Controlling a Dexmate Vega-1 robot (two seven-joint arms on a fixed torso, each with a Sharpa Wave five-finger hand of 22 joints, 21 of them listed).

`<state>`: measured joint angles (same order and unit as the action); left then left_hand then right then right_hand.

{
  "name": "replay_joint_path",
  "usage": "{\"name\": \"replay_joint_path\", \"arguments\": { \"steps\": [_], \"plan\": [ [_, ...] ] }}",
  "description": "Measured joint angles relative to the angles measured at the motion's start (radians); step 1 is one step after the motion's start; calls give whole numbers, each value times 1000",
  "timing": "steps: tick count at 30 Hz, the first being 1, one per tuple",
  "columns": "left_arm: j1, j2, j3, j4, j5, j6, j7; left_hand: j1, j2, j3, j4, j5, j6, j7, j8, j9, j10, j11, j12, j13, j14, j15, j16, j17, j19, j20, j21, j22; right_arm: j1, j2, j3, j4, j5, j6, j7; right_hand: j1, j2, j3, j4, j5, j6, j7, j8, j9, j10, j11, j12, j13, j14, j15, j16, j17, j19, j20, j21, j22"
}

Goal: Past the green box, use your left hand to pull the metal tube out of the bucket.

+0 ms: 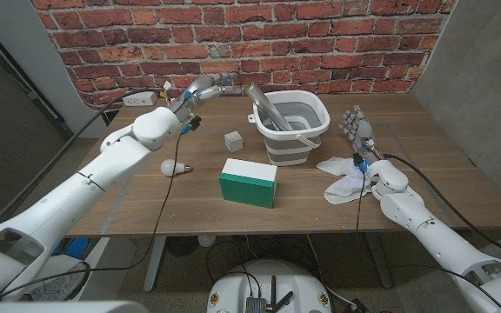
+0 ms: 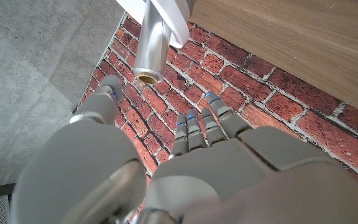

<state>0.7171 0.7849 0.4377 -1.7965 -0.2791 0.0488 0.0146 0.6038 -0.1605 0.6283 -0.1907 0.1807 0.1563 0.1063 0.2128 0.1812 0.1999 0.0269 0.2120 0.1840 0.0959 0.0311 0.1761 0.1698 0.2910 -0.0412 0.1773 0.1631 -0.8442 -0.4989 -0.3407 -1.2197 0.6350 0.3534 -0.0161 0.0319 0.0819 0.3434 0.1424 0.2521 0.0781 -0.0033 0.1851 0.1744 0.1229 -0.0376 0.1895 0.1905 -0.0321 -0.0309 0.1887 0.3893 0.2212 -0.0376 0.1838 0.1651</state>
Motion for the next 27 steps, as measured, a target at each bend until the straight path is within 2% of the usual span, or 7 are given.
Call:
{"name": "replay_joint_path", "arguments": {
  "steps": [4,8,16,24,27],
  "plan": [
    [-13,-13,14,9,13,0,-8,32,0,-2,3,0,1,7,0,0,8,7,-3,0,-31,30,-7,1,-32,7,-4,1,3,3,0,6,1,0,3,0,0,0,0,0,0,0,0,0,0,0,0,0,0,0,0,0,0,0,0,0],
    [-26,-30,30,19,29,-2,-7,52,-5,-10,3,0,17,22,6,0,37,11,-3,0,-59,44,-8,1,-59,12,-4,0,6,5,0,13,3,2,5,0,0,0,0,0,2,-2,0,0,0,0,0,0,0,0,4,0,0,0,0,0],
    [-33,-75,55,58,61,-37,23,78,-7,-13,6,0,38,30,15,0,70,2,4,0,-66,40,-8,1,-61,10,-3,0,8,8,3,23,5,9,9,0,0,0,0,0,4,-4,0,0,4,4,0,0,0,0,4,-5,0,0,0,0],
    [-41,-108,71,100,77,-76,34,99,-8,-19,3,-8,45,26,15,0,80,-8,4,0,-82,25,-8,0,-89,3,-3,3,9,9,4,29,8,18,15,0,0,0,0,0,4,-4,0,0,4,4,0,0,4,-4,4,-9,0,0,0,0],
    [-51,-130,82,135,83,-95,34,109,-6,-22,6,-8,49,22,18,0,83,-11,4,0,-84,22,-8,0,-93,0,-3,3,9,9,5,31,8,20,16,0,0,0,0,0,9,-9,0,0,4,4,0,0,4,-4,4,-9,0,0,0,0]
  ]
}}
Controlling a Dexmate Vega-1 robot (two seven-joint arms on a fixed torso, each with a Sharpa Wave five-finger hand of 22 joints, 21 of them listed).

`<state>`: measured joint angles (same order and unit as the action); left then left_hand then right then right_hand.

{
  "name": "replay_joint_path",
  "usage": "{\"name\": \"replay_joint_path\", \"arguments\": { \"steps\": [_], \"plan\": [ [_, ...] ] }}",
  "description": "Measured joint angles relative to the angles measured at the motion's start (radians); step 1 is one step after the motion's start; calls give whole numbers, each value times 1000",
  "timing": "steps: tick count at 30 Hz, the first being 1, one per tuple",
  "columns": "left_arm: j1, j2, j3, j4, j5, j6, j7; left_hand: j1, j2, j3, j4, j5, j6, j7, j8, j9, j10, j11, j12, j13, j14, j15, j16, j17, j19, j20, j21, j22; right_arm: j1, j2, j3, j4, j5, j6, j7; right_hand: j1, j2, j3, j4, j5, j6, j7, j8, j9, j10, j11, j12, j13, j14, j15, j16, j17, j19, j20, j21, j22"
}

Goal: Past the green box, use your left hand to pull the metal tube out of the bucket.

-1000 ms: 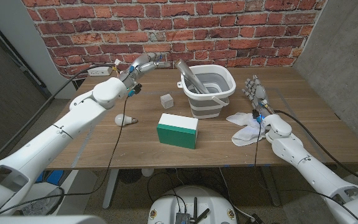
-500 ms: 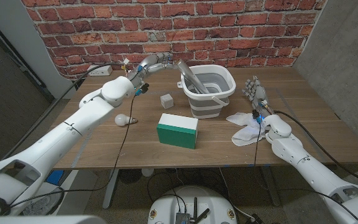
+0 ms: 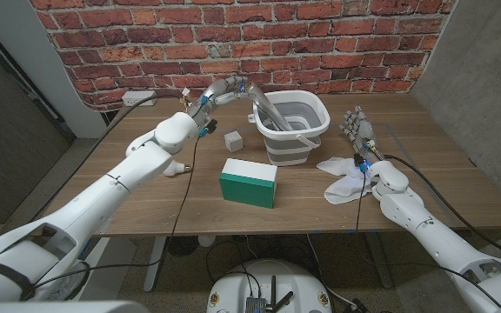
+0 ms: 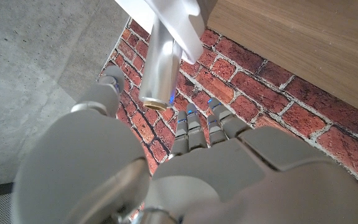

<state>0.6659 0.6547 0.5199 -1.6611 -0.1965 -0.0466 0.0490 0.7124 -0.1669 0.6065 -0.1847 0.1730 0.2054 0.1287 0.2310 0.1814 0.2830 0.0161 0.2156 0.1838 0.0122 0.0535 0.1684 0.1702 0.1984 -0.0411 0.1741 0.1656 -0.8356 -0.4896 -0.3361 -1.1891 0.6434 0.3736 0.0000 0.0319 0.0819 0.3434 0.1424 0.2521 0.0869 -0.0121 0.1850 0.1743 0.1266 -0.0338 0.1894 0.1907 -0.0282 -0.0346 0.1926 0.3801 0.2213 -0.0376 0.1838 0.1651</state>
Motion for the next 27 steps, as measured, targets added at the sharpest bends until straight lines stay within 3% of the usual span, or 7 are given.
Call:
{"name": "replay_joint_path", "arguments": {
  "steps": [3,5,19,27],
  "plan": [
    [-7,-14,0,0,3,-13,0,3,-1,-2,2,0,11,-11,2,0,14,-11,0,0,0,0,2,0,-5,5,0,0,0,0,1,2,1,3,0,0,0,0,0,0,0,0,4,0,0,0,0,0,4,4,4,0,0,0,0,0],
    [-12,-23,12,37,7,-22,0,11,0,-6,-1,0,22,-13,9,0,22,-17,0,0,0,0,6,0,-5,5,0,0,0,0,2,3,1,4,1,0,0,0,0,0,0,0,4,0,0,0,0,0,4,4,4,-2,0,0,0,0],
    [-52,-88,44,142,11,-67,-15,45,0,-33,5,0,95,-23,28,0,99,-48,18,0,54,-36,20,-3,-5,5,4,0,-1,1,7,11,6,15,6,0,0,4,4,0,4,-4,4,0,5,5,0,0,4,4,4,-9,0,0,0,0],
    [-62,-110,54,177,6,-74,-18,63,3,-48,7,0,150,-42,44,0,148,-71,21,0,95,-62,23,-3,8,0,12,0,-3,1,9,13,7,19,6,0,0,4,4,0,11,-4,4,0,5,5,0,0,4,4,4,-14,0,0,0,0]
  ]
}}
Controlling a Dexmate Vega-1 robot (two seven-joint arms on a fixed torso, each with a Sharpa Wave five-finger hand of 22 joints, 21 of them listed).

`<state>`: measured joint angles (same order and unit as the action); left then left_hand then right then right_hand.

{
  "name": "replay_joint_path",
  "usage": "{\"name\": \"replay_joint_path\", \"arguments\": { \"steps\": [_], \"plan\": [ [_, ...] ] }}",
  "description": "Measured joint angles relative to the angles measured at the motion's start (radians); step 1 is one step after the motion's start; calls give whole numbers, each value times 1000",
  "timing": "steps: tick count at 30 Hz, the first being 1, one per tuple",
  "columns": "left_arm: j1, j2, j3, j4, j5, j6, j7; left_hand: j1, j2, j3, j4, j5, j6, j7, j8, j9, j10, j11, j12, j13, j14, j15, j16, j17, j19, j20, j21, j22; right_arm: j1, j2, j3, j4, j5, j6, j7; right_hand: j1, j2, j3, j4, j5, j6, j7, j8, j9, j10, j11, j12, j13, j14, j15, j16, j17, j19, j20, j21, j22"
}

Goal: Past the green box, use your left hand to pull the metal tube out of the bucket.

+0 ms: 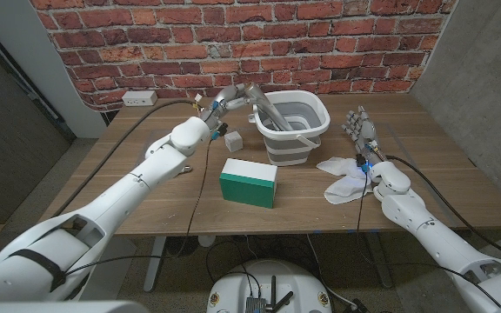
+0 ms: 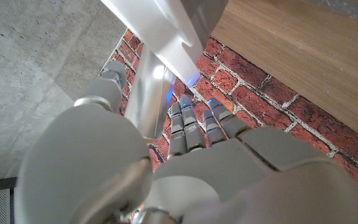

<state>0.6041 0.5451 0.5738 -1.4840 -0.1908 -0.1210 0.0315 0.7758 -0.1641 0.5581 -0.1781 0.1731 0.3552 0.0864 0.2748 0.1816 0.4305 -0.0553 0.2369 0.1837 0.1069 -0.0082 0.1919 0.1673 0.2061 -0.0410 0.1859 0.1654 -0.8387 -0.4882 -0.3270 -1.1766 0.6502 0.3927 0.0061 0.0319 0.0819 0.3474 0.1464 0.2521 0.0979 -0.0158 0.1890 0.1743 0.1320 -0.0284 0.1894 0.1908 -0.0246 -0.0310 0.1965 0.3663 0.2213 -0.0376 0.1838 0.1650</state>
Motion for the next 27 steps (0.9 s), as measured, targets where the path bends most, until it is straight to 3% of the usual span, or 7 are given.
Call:
{"name": "replay_joint_path", "arguments": {
  "steps": [8,14,21,27],
  "plan": [
    [-5,-19,7,24,-1,-7,13,27,9,-18,4,0,66,-30,12,0,65,-45,4,0,42,-30,1,0,11,0,0,0,1,2,1,8,1,3,3,0,0,0,0,0,0,0,0,0,6,-6,0,0,6,-5,0,0,4,-4,0,0],
    [-11,-35,11,51,6,-21,29,43,17,-33,3,0,118,-57,18,0,111,-77,4,-2,76,-29,5,0,20,1,0,0,8,6,1,18,1,7,6,0,0,0,0,0,0,0,0,0,6,-6,0,0,6,-5,0,-4,8,0,0,0],
    [-19,-51,16,74,15,-38,45,59,22,-46,6,5,171,-74,23,0,167,-73,4,-2,118,-31,8,0,36,0,0,0,12,9,1,24,1,10,6,0,0,0,0,0,0,0,0,0,5,-6,0,0,6,-5,0,-5,8,0,0,0],
    [-12,-60,16,70,23,-44,73,72,20,-65,7,5,236,-88,31,0,224,-97,4,-2,168,-31,8,0,61,0,8,0,11,9,3,25,2,12,3,0,0,0,0,0,5,-5,0,0,5,-6,0,0,6,-5,0,-8,8,0,0,0]
  ]
}}
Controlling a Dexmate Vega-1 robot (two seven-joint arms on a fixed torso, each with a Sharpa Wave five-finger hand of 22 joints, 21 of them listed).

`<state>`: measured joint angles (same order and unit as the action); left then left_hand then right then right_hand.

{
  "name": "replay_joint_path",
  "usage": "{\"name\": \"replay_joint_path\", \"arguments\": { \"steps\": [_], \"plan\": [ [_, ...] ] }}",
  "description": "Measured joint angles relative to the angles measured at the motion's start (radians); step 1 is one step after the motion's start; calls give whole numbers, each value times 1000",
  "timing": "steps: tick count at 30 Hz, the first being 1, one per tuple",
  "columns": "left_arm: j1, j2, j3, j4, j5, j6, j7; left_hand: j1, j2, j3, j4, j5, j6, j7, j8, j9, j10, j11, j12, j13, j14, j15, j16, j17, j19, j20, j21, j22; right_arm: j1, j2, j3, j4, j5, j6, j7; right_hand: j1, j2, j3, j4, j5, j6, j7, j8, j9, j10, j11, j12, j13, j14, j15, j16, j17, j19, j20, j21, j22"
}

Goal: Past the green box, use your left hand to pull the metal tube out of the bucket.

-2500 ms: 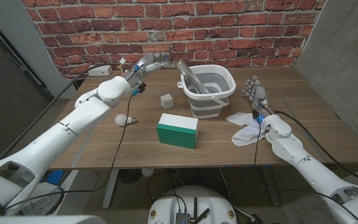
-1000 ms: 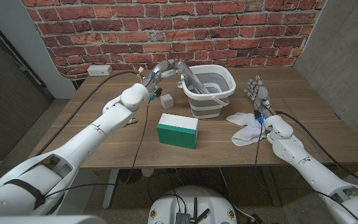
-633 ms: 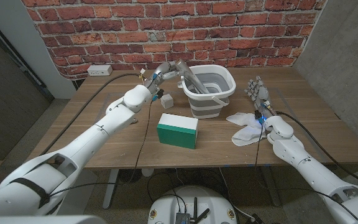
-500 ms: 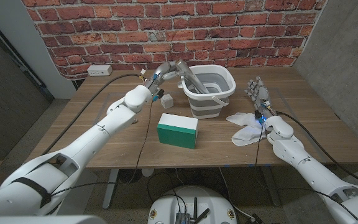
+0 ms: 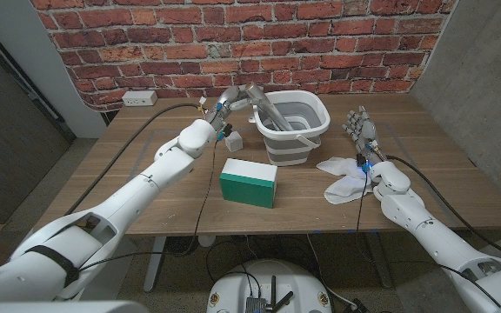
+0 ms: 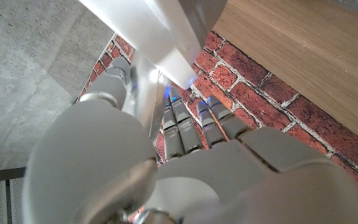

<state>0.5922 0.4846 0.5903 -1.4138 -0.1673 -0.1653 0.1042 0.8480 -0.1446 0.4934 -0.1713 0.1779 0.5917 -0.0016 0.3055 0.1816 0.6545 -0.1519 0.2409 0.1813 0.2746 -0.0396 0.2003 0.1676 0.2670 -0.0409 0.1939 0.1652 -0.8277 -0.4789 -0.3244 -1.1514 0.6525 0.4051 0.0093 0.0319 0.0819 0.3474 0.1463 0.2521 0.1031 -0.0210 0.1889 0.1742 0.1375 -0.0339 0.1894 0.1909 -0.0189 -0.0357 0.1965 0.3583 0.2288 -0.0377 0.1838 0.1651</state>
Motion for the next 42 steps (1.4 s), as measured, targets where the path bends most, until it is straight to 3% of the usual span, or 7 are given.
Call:
{"name": "replay_joint_path", "arguments": {
  "steps": [12,23,30,42],
  "plan": [
    [39,-11,-11,-34,19,0,70,39,28,-35,4,15,188,-27,12,0,197,-41,0,0,109,-6,0,-4,62,1,0,0,-5,0,2,-2,3,0,-3,0,0,0,0,0,0,0,0,0,0,0,0,0,0,0,0,-1,0,0,0,0],
    [63,-20,-23,-53,42,2,133,72,54,-45,7,18,273,-47,11,2,285,-41,0,0,163,-5,0,-5,88,-2,0,5,-5,1,3,-2,3,1,-4,0,0,0,0,0,0,0,0,0,0,0,0,0,0,0,0,-6,0,0,0,0],
    [67,-26,-26,-52,54,-5,155,71,72,-45,7,18,299,-54,2,7,305,-20,-9,3,184,-5,-5,-5,93,0,0,5,-5,4,3,-2,3,2,-6,0,0,0,0,0,0,0,0,0,0,0,0,0,0,0,0,-6,0,0,0,0],
    [52,-41,-25,-21,60,-31,158,71,72,-39,2,10,307,-48,-24,12,310,-22,-25,10,185,-3,-20,-10,82,-3,0,5,-7,7,3,2,3,8,-10,0,0,5,5,0,5,5,0,0,0,0,0,0,0,0,0,-10,0,0,0,0]
  ]
}}
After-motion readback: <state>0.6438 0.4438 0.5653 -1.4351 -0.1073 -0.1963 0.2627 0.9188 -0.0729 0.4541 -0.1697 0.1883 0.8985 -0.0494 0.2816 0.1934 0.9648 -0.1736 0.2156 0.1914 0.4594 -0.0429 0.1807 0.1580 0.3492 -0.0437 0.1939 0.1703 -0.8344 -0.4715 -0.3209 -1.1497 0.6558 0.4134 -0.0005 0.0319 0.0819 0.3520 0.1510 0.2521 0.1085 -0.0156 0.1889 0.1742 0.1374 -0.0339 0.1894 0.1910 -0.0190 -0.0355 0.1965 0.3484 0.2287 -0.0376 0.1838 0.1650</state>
